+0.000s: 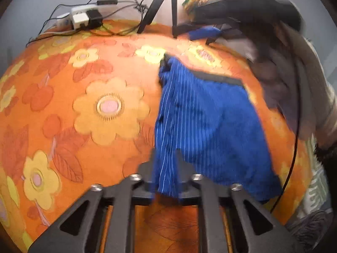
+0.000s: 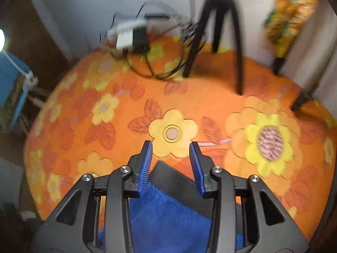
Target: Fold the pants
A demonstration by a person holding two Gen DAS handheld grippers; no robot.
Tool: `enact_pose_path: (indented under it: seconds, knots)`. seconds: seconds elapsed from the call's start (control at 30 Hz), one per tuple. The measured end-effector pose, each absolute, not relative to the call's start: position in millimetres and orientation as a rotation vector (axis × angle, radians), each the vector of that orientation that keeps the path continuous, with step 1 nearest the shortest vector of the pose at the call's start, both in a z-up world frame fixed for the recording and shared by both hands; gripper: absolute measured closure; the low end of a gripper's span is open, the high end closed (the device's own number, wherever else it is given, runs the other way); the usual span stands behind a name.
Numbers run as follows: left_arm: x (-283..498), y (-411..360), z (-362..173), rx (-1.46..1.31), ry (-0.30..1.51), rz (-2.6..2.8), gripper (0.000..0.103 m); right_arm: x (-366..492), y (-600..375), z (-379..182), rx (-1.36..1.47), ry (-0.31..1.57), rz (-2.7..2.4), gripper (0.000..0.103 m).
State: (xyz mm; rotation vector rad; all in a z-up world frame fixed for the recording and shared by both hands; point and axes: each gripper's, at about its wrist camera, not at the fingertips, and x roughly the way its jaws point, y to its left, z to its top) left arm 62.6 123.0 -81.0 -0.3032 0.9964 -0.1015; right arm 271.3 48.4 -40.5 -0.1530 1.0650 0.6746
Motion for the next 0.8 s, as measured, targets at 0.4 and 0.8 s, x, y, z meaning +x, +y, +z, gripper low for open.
enact_pose_path:
  seconds: [0.4, 0.8]
  knots:
    - [120, 147, -73, -0.456, 0.986, -0.224, 0.066, 164, -157, -59, 0.296, 1.138, 0.5, 0.065]
    - [129, 131, -95, -0.357, 1.025, -0.185, 0.066, 158, -152, -90, 0.311, 1.157, 0.56, 0.065]
